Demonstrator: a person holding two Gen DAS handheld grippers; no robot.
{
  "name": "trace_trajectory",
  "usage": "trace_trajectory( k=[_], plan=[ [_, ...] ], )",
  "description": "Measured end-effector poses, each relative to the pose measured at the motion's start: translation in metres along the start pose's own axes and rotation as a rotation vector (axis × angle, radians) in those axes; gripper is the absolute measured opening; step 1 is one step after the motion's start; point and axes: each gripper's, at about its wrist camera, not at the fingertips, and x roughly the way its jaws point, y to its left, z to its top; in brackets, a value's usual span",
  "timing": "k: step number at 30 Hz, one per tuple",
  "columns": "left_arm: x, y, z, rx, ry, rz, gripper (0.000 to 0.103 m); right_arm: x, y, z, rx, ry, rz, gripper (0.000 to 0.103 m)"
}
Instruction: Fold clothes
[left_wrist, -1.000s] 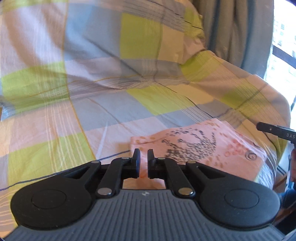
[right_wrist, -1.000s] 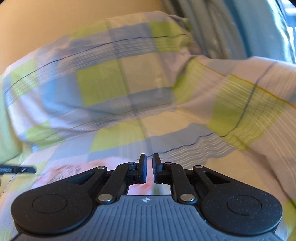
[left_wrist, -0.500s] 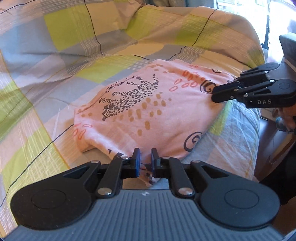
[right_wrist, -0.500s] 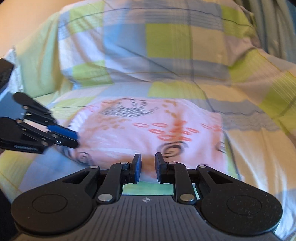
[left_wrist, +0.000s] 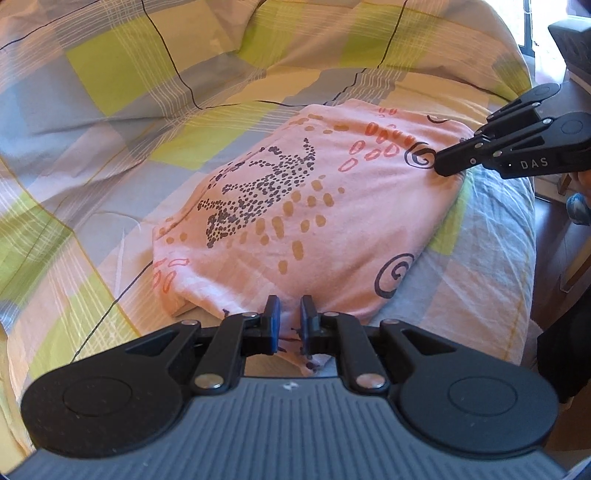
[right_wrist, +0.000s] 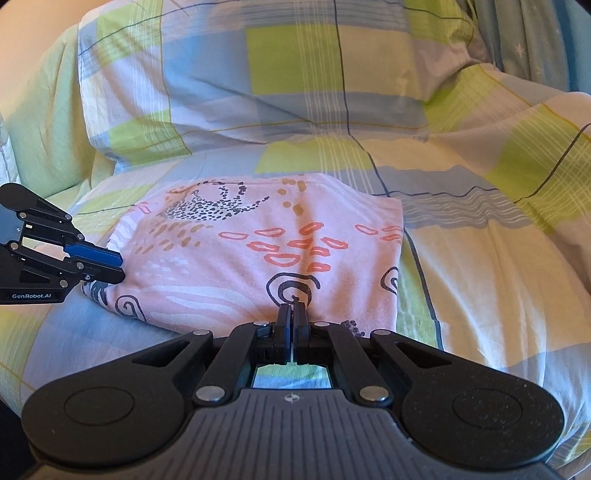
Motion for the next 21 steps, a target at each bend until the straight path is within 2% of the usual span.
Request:
trace_trajectory(
  k=[7,12,14,17,19,20,21],
  plan=[
    [0.000,0.001,-0.004,-0.026,-0.027,0.003,0.010,0.005,0.010,0.004,-0.024,0.021,-0.048,0.000],
    [-0.002,0.005,-0.009,-0.047,-0.048,-0.006,0.010,0.000,0.008,-0.003,-0.030,-0.002,-0.043,0.000],
    [-0.003,0.009,-0.011,-0.050,-0.050,-0.011,0.011,-0.001,0.006,0.001,-0.004,0.015,-0.044,0.000],
    [-0.008,0.018,-0.018,-0.068,-0.049,-0.001,0.015,-0.007,0.008,0.007,-0.060,0.026,-0.115,0.000],
    [-0.012,0.021,-0.021,-0.059,-0.026,0.053,0.016,-0.012,-0.004,-0.003,-0.071,0.027,-0.195,0.007],
    [-0.016,0.020,-0.022,-0.046,-0.018,0.083,0.016,-0.015,-0.015,-0.010,-0.051,0.013,-0.233,0.019],
    [-0.022,0.017,-0.022,-0.031,-0.025,0.109,0.015,-0.017,-0.025,-0.017,-0.030,0.005,-0.278,0.023]
  ],
)
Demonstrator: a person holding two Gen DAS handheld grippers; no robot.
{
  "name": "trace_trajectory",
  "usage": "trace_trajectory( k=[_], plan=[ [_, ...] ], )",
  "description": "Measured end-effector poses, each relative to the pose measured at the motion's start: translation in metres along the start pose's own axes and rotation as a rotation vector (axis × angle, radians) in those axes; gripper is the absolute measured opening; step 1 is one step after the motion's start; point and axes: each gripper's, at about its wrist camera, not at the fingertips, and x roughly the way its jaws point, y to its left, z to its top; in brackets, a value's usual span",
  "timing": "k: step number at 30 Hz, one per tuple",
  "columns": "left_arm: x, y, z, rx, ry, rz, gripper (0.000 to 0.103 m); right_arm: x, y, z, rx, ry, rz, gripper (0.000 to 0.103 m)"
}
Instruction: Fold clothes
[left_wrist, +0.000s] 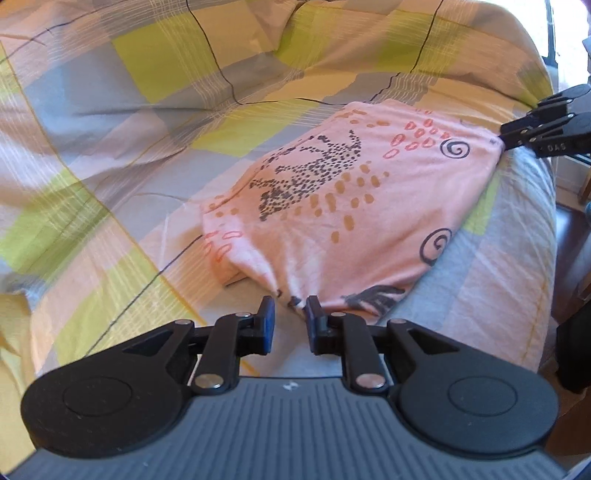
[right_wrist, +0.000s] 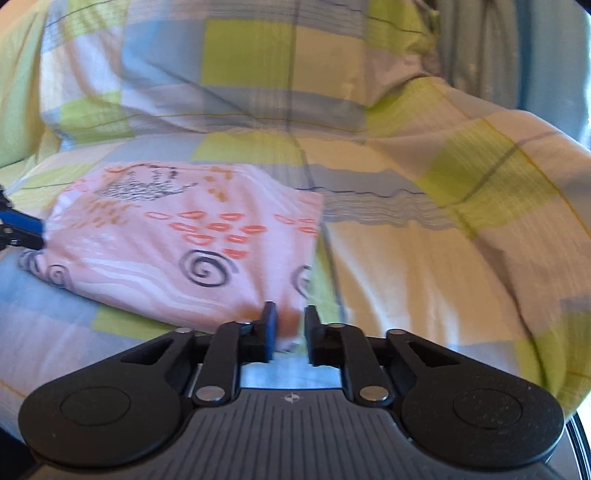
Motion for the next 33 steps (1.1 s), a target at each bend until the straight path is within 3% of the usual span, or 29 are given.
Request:
trace_trajectory(
  k=[1,3,6,9,13,16,18,19,22,23,27,29,33],
  plan=[
    [-0.007,-0.003,0.001,0.004,-0.027,0.007,0.015,0.001,-0.007,-0.002,0.010,0.022,-0.026,0.027],
    [-0.016,-0.009,0.007,-0.007,-0.071,-0.001,0.015,-0.017,-0.015,-0.003,0.011,-0.080,-0.002,0.027],
    [-0.010,-0.031,0.018,-0.012,-0.097,-0.069,0.016,-0.032,-0.005,0.000,-0.010,-0.164,0.101,0.027],
    [0.006,-0.054,0.018,0.052,-0.065,-0.093,0.016,-0.030,0.024,0.007,-0.075,-0.173,0.242,0.026],
    [0.006,-0.043,0.006,-0.004,-0.046,-0.111,0.020,-0.018,0.060,0.006,-0.225,-0.115,0.343,0.024],
    [0.002,-0.028,-0.003,-0.016,-0.025,-0.115,0.030,-0.010,0.062,0.003,-0.257,-0.080,0.313,0.024],
    [-0.001,-0.020,-0.003,-0.027,-0.011,-0.114,0.031,-0.005,0.050,0.000,-0.195,-0.066,0.299,0.011],
    [-0.005,-0.019,-0.001,-0.028,-0.017,-0.100,0.025,-0.004,0.042,0.001,-0.147,-0.059,0.296,0.000],
    [-0.016,-0.020,0.018,-0.059,-0.104,-0.102,0.021,-0.009,0.027,0.006,-0.056,-0.099,0.273,0.000],
    [-0.016,-0.021,0.025,-0.069,-0.129,-0.110,0.021,-0.013,0.029,0.009,-0.060,-0.133,0.270,0.012],
    [0.023,-0.021,0.042,-0.100,-0.121,-0.139,0.021,-0.004,0.052,0.030,-0.116,-0.177,0.332,0.016],
    [0.046,-0.015,0.039,-0.145,-0.087,-0.160,0.021,0.010,0.069,0.038,-0.187,-0.152,0.340,0.016],
    [0.049,-0.002,0.024,-0.157,-0.133,-0.136,0.023,0.037,0.080,0.038,-0.282,-0.062,0.351,0.016]
  ],
)
